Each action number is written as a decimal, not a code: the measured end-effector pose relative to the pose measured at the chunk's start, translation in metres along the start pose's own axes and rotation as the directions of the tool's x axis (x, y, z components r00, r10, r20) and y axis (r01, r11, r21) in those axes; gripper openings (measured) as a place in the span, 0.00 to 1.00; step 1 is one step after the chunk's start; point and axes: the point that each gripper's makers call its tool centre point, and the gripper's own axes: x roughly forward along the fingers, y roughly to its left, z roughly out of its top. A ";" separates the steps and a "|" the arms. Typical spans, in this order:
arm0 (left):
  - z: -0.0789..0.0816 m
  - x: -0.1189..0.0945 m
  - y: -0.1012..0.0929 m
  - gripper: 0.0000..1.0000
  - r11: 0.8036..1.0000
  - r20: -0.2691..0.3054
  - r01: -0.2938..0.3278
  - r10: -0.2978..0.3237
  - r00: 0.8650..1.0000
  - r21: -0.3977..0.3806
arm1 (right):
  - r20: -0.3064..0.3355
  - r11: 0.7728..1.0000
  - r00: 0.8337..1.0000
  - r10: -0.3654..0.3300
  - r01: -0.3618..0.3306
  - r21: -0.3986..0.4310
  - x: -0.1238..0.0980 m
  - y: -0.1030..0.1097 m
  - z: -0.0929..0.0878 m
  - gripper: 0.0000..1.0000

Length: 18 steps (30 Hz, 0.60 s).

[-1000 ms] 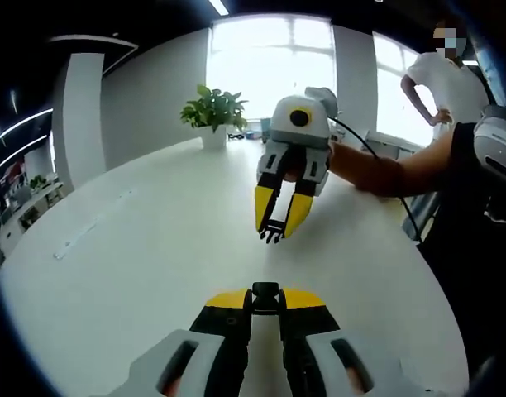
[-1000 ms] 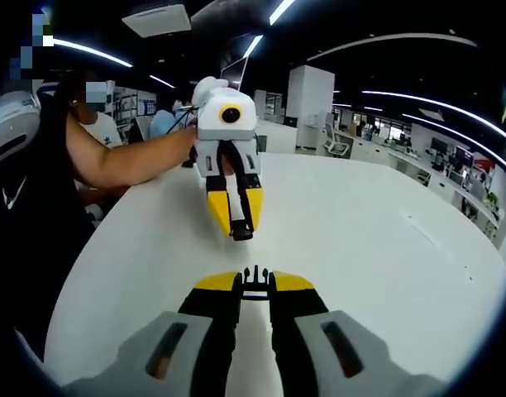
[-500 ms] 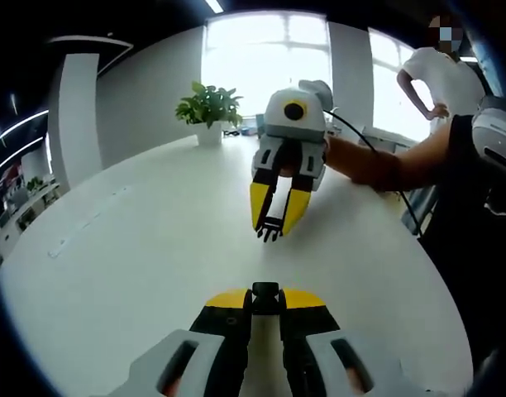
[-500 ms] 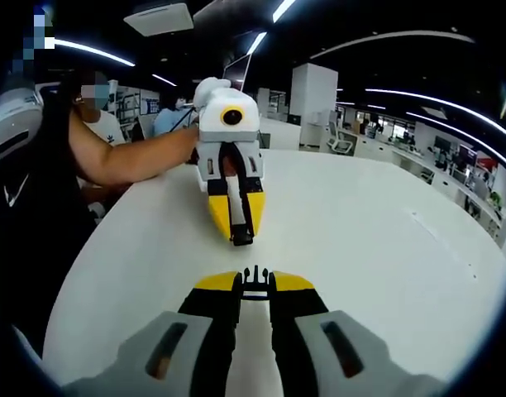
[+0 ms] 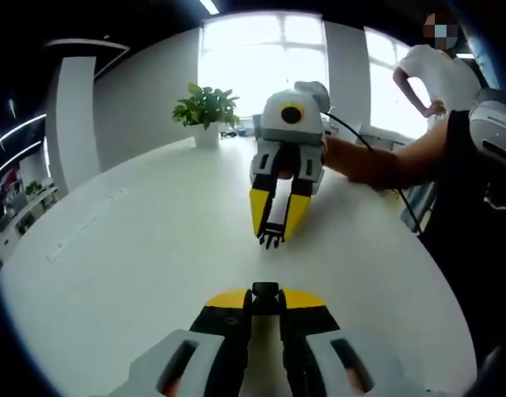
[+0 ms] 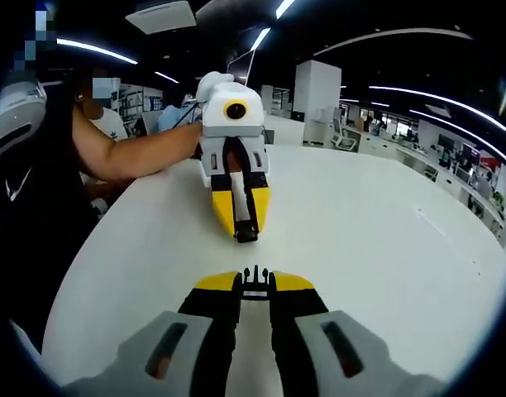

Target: Snap the two parts of the plastic buckle together until the buckle closes and remains connected.

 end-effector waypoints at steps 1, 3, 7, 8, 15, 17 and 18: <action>0.000 0.000 0.000 0.12 1.000 0.002 0.003 -0.003 1.000 -0.002 | 0.000 1.000 1.000 0.000 0.000 0.001 0.000 0.000 0.000 0.14; 0.000 0.001 -0.001 0.12 1.000 0.002 0.004 -0.004 1.000 -0.001 | 0.000 1.000 1.000 0.003 -0.003 0.001 0.000 0.001 -0.001 0.14; 0.002 0.001 -0.004 0.12 1.000 0.020 0.018 -0.018 1.000 0.009 | 0.001 1.000 1.000 0.008 -0.008 -0.001 0.002 0.003 -0.001 0.14; 0.002 0.001 -0.004 0.12 1.000 0.026 0.023 -0.023 0.999 0.008 | 0.001 1.000 1.000 0.010 -0.010 -0.002 0.002 0.004 -0.002 0.14; -0.001 0.003 -0.006 0.12 0.999 0.018 0.028 -0.028 0.999 0.017 | 0.001 1.000 1.000 0.026 -0.026 -0.005 0.004 0.007 -0.003 0.14; -0.002 0.004 -0.007 0.12 0.999 0.015 0.033 -0.034 0.999 0.017 | -0.001 1.000 1.000 0.028 -0.028 -0.004 0.004 0.007 -0.004 0.14; -0.002 0.004 -0.007 0.12 0.999 0.014 0.033 -0.033 0.999 0.018 | -0.003 1.000 1.000 0.028 -0.028 -0.005 0.004 0.007 -0.005 0.14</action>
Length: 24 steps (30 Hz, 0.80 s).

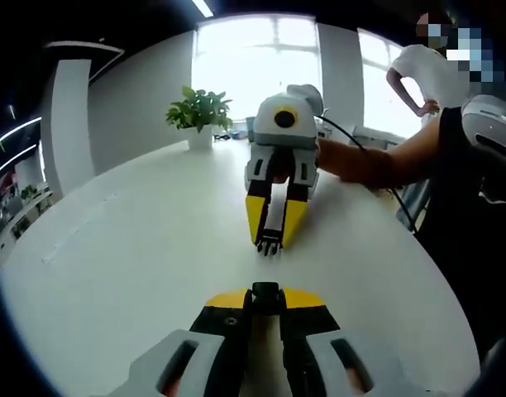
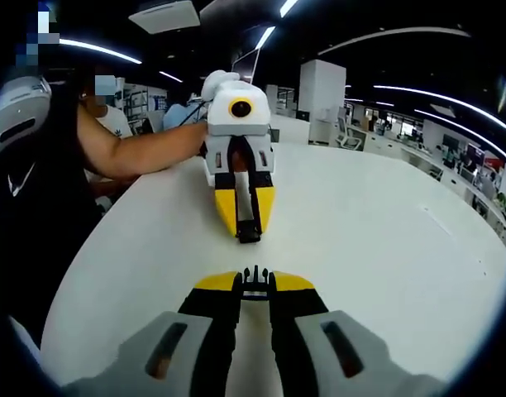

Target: Snap the two parts of the plastic buckle together until the buckle closes and remains connected.

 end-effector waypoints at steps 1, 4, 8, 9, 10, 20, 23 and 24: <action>0.000 0.000 0.000 0.12 1.000 -0.002 0.000 0.000 1.000 0.000 | -0.001 1.000 1.000 0.000 0.000 0.000 0.000 0.000 0.000 0.14; -0.001 0.001 -0.001 0.12 1.000 -0.001 0.001 -0.001 1.000 -0.001 | -0.002 1.000 1.000 0.002 -0.002 0.001 0.000 0.000 -0.001 0.14; -0.002 0.001 -0.002 0.12 1.000 -0.002 0.004 -0.004 1.000 -0.001 | -0.004 1.000 1.000 0.004 -0.004 0.002 0.001 0.001 -0.003 0.14; -0.003 0.002 -0.002 0.12 1.000 -0.005 0.004 -0.004 1.000 -0.003 | -0.006 1.000 1.000 0.006 -0.006 0.003 0.002 0.001 -0.003 0.14; -0.003 0.002 -0.001 0.12 1.000 -0.005 0.004 -0.004 1.000 -0.002 | -0.009 1.000 1.000 0.006 -0.006 0.003 0.002 0.001 -0.004 0.14; -0.003 0.000 -0.001 0.12 1.000 0.002 0.008 -0.008 1.000 -0.013 | -0.011 1.000 1.000 0.011 -0.011 0.007 0.002 0.002 -0.006 0.14; -0.003 0.000 -0.001 0.12 1.000 0.008 0.008 -0.008 1.000 -0.019 | -0.010 1.000 1.000 0.012 -0.012 0.008 0.002 0.002 -0.006 0.14; -0.003 0.001 -0.001 0.12 1.000 0.011 0.009 -0.009 1.000 -0.022 | -0.010 1.000 1.000 0.012 -0.011 0.007 0.002 0.002 -0.006 0.14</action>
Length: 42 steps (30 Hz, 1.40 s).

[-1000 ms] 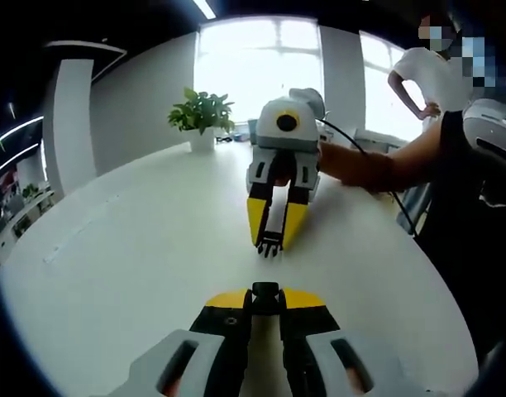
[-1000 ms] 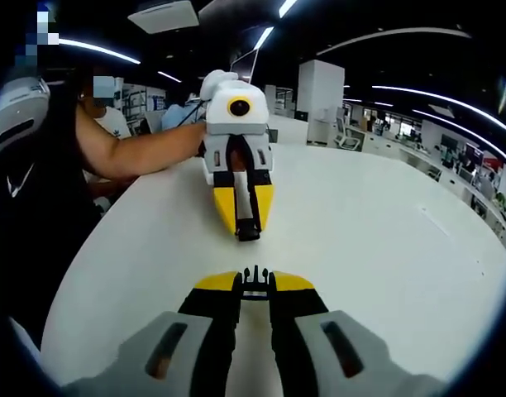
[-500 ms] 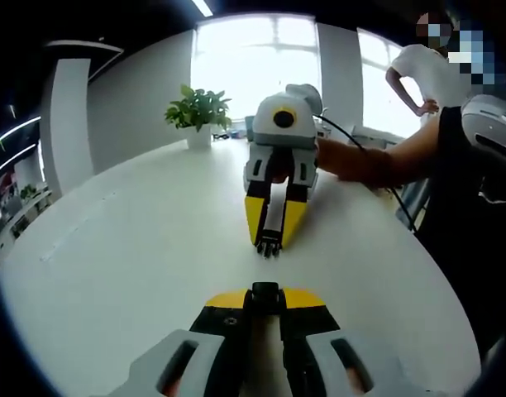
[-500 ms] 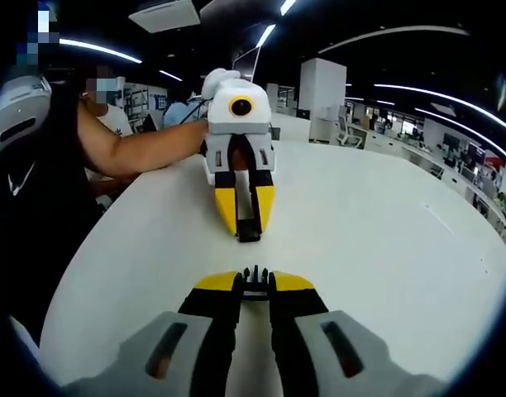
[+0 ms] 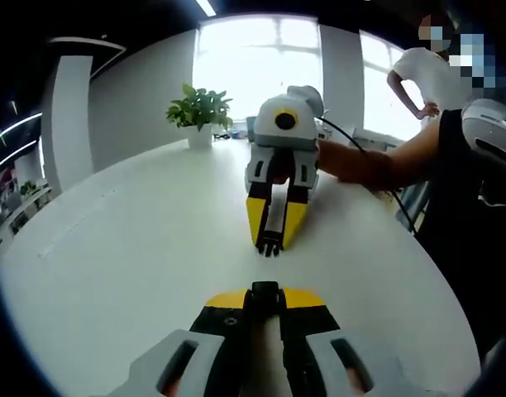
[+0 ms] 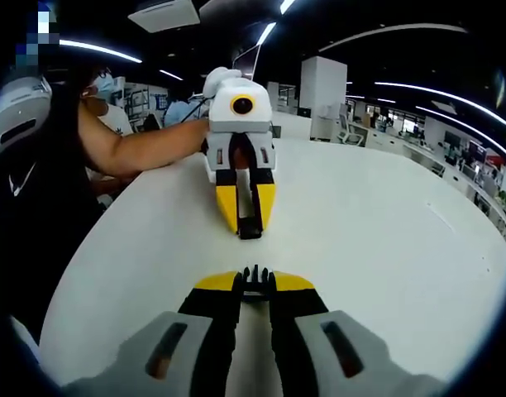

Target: Snap the two parts of the plastic buckle together until the buckle closes and remains connected.

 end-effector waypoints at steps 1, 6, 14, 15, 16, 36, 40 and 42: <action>0.000 0.000 0.000 0.12 1.000 0.002 0.000 0.000 1.000 0.001 | 0.000 1.000 1.000 0.000 0.000 0.001 0.000 0.000 0.000 0.14; 0.000 0.000 -0.001 0.12 1.000 0.007 0.003 -0.003 1.000 0.002 | 0.004 1.000 1.000 0.002 -0.002 0.002 0.000 -0.001 -0.001 0.14; 0.000 0.001 -0.002 0.12 1.000 0.018 0.009 -0.009 1.000 -0.005 | 0.006 1.000 1.000 0.008 -0.008 -0.001 0.001 0.001 0.000 0.14; 0.000 0.001 -0.002 0.12 1.000 0.018 0.009 -0.009 1.000 -0.005 | 0.006 1.000 1.000 0.009 -0.009 -0.003 0.001 0.001 0.000 0.14; 0.000 0.001 -0.002 0.12 1.000 0.020 0.011 -0.010 1.000 -0.005 | 0.006 1.000 1.000 0.011 -0.011 -0.002 0.001 0.002 0.000 0.14; 0.004 0.008 -0.006 0.12 1.000 0.028 0.030 -0.030 0.999 0.000 | 0.018 1.000 1.000 0.018 -0.017 -0.011 0.004 0.002 0.004 0.14; 0.004 0.009 -0.008 0.12 0.999 0.026 0.032 -0.032 0.999 0.005 | 0.016 1.000 1.000 0.019 -0.019 -0.013 0.005 0.003 0.003 0.14; 0.004 0.010 -0.008 0.12 0.999 0.024 0.031 -0.031 0.999 0.009 | 0.016 1.000 1.000 0.020 -0.019 -0.014 0.005 0.003 0.004 0.14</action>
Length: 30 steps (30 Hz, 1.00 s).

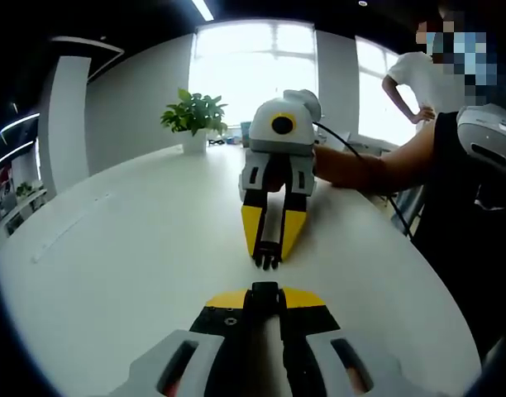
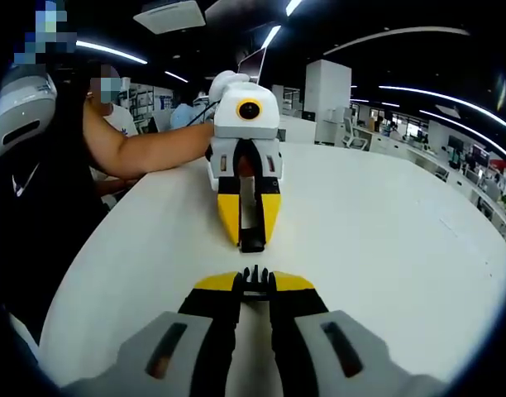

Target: Snap the two parts of the plastic buckle together until the buckle closes and remains connected.

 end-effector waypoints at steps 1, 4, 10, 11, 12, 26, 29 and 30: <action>0.000 0.000 0.000 0.12 1.000 0.000 0.000 0.000 1.000 0.000 | 0.001 1.000 1.000 0.000 0.000 -0.001 0.000 0.000 0.000 0.14; 0.001 0.001 -0.001 0.12 1.000 0.002 0.003 -0.003 1.000 0.005 | 0.003 1.000 1.000 0.000 0.000 -0.002 0.000 0.001 0.001 0.14; 0.003 0.001 -0.003 0.12 1.000 0.006 0.007 -0.007 1.000 0.006 | 0.003 1.000 1.000 0.004 -0.004 -0.005 0.001 0.002 0.002 0.14; 0.003 0.002 -0.003 0.12 1.000 0.006 0.007 -0.007 1.000 0.007 | 0.004 1.000 1.000 0.004 -0.004 -0.006 0.001 0.003 0.002 0.14; 0.003 0.002 -0.003 0.12 1.000 0.005 0.008 -0.008 1.000 0.007 | 0.005 1.000 1.000 0.003 -0.003 -0.006 0.001 0.003 0.003 0.14; 0.003 0.004 -0.006 0.12 1.000 0.006 0.015 -0.015 1.000 0.011 | 0.010 1.000 1.000 0.007 -0.007 -0.009 0.002 0.005 0.003 0.14; 0.003 0.005 -0.007 0.12 1.000 0.004 0.018 -0.018 1.000 0.017 | 0.011 1.000 1.000 0.010 -0.010 -0.008 0.002 0.006 0.003 0.14; 0.003 0.005 -0.008 0.12 1.000 0.004 0.020 -0.020 1.000 0.020 | 0.011 1.000 1.000 0.011 -0.011 -0.008 0.002 0.007 0.003 0.14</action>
